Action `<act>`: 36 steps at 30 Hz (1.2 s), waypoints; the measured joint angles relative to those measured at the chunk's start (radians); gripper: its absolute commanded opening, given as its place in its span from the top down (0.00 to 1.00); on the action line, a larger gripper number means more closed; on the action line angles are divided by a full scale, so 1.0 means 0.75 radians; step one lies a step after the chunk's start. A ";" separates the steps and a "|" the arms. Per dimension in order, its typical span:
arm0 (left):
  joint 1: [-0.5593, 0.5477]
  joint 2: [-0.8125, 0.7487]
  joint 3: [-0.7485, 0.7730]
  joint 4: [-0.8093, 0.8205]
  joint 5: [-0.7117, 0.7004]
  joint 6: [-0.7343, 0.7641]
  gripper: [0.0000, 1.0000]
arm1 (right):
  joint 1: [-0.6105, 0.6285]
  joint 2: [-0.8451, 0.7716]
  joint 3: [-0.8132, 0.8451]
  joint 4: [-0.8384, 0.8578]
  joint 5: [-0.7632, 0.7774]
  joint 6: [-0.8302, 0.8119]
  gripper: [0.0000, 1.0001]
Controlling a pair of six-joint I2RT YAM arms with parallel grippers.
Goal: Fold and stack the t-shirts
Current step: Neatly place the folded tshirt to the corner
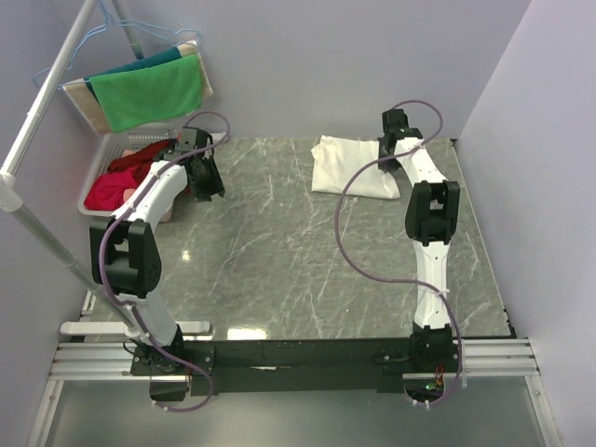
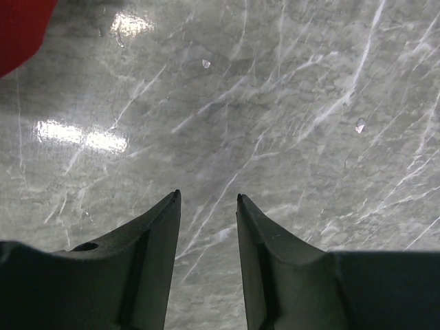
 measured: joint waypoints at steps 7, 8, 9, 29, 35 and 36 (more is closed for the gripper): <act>0.000 0.058 0.058 -0.037 0.000 -0.001 0.56 | -0.084 0.029 0.003 0.009 0.200 -0.085 1.00; 0.000 0.064 0.068 -0.041 0.000 -0.001 0.56 | -0.111 0.033 0.004 0.016 0.227 -0.099 1.00; 0.000 0.073 0.081 -0.042 0.000 -0.001 0.56 | -0.140 0.038 0.006 0.024 0.255 -0.110 1.00; -0.053 0.219 0.274 -0.120 0.038 -0.006 0.56 | -0.369 0.204 0.138 0.400 0.588 -0.250 0.80; -0.080 0.219 0.277 -0.150 0.038 -0.006 0.56 | -0.363 0.249 0.158 0.480 0.674 -0.266 0.34; -0.083 0.219 0.277 -0.153 0.038 -0.006 0.56 | -0.363 0.249 0.158 0.482 0.693 -0.267 0.33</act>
